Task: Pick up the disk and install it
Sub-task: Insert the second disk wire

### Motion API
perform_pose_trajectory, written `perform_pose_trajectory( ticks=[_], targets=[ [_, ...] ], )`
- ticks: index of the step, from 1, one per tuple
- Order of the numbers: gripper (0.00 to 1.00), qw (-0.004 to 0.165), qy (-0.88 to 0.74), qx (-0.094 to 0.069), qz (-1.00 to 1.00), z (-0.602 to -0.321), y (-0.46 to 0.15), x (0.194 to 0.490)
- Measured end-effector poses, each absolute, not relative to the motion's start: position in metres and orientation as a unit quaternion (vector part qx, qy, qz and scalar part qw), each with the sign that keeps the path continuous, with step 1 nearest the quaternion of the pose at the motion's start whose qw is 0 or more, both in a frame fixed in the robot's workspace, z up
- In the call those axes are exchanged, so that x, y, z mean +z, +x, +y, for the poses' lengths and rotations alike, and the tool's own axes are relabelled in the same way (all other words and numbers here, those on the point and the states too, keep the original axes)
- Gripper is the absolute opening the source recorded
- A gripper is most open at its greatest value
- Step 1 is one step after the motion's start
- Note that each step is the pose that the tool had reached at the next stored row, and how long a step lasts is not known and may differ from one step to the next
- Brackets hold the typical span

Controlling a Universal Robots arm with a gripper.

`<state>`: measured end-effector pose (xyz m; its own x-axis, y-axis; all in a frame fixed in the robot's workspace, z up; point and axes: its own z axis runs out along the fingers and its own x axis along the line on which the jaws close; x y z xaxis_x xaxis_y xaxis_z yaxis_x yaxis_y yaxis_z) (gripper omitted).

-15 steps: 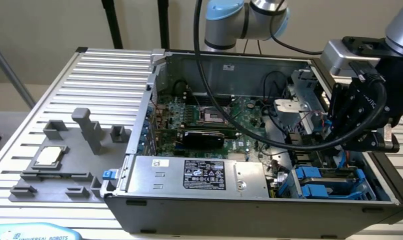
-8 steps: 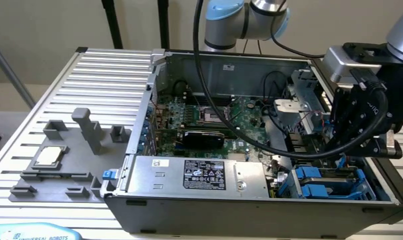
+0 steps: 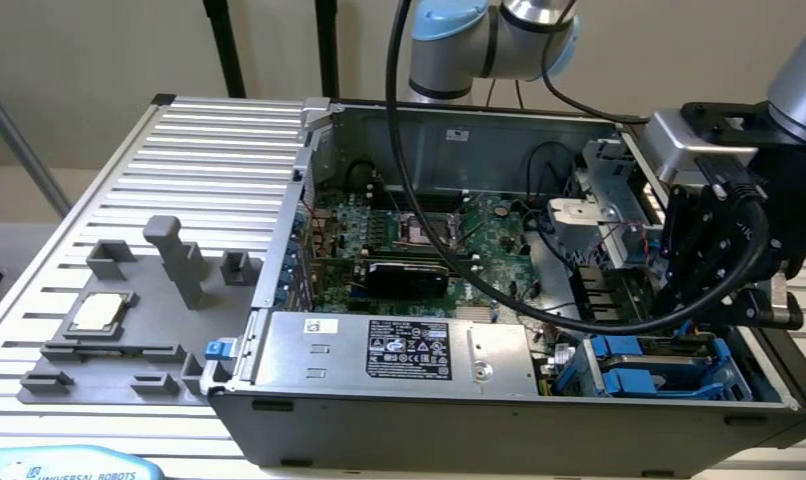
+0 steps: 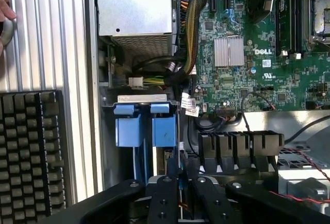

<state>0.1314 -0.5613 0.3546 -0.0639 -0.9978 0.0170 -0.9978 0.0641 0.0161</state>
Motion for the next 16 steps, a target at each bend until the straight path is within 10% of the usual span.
perform_pose_trajectory(
  ticks=[16],
  targets=[
    [0.16, 0.009, 0.684, 0.003, -0.729, -0.5661, 0.1314, 0.3481]
  ],
)
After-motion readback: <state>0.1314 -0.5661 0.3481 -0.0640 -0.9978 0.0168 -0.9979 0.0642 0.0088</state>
